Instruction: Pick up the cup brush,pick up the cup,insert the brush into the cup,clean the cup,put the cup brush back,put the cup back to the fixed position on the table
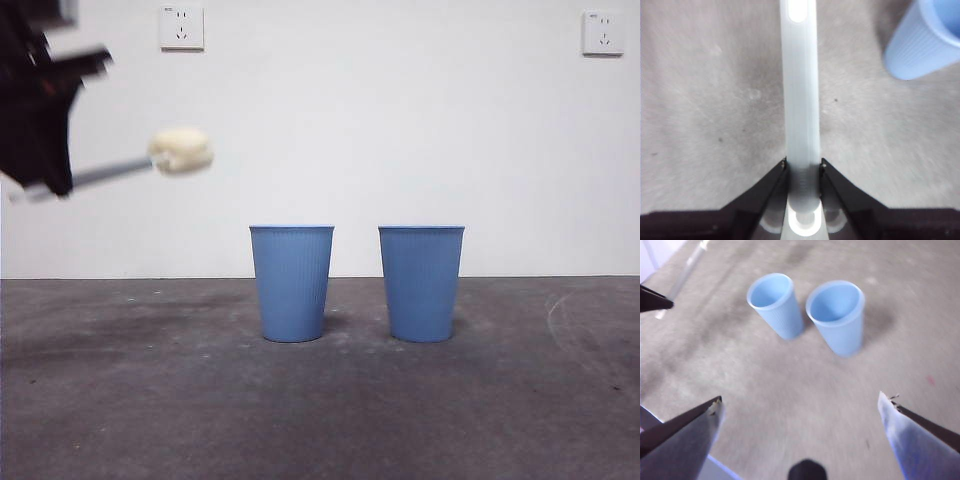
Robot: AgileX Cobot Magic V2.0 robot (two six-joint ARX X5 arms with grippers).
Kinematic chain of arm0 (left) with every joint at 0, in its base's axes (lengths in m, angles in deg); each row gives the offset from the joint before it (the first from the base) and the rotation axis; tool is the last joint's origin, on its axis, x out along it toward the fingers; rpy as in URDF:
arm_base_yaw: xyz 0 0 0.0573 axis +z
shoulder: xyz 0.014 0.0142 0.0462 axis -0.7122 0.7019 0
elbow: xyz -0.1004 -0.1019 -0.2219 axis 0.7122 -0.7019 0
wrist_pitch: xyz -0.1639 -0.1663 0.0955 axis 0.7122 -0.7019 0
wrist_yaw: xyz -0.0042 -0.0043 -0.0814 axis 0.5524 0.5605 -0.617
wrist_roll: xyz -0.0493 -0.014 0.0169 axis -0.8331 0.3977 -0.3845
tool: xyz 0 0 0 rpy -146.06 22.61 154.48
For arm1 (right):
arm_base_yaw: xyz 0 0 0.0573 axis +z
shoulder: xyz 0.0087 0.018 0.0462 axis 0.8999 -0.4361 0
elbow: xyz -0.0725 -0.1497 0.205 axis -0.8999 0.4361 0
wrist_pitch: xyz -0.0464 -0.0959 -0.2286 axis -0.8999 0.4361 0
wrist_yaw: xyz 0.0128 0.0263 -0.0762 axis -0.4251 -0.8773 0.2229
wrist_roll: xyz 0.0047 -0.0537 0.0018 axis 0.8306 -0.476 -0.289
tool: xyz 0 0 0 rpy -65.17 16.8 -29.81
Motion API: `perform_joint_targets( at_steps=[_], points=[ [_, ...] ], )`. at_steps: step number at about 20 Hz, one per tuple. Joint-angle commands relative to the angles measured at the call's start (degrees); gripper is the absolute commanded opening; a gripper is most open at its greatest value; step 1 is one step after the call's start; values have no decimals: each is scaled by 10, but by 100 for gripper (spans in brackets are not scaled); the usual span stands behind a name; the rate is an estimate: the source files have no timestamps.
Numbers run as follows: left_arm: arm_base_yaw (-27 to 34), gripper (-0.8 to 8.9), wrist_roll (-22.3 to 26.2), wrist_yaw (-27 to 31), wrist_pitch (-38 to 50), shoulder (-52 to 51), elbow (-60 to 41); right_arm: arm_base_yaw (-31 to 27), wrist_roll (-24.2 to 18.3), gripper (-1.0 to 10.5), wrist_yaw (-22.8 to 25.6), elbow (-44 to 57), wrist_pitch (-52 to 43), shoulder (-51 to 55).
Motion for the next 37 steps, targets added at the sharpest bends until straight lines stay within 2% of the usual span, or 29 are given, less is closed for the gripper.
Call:
perform_joint_targets(
  at_steps=[1, 5, 7, 11, 14, 18, 25, 33, 37],
  points=[
    [-10, -9, 20, 0, -31, -49, -2, 20, -1, 595, -1, 51, -65, -19],
    [-26, -9, 25, -1, -91, -141, -2, 61, 23, 595, 22, 124, -202, -57],
    [-35, -9, 25, -7, -122, -179, -2, 87, 29, 595, 57, 151, -270, -82],
    [-43, -9, 25, -16, -162, -233, -2, 138, 69, 594, 125, 209, -438, -148],
    [-43, -9, 25, -15, -187, -252, -2, 177, 76, 594, 188, 237, -542, -204],
    [-43, -9, 25, -15, -204, -262, -2, 192, 80, 594, 223, 243, -671, -304],
    [-43, -9, 26, -15, -203, -266, -2, 193, 80, 594, 231, 243, -813, -445],
    [-43, -9, 25, -15, -203, -265, -2, 193, 83, 594, 236, 242, -953, -547],
    [-43, -9, 25, -15, -202, -264, -2, 193, 85, 594, 246, 228, -989, -583]
  ],
)
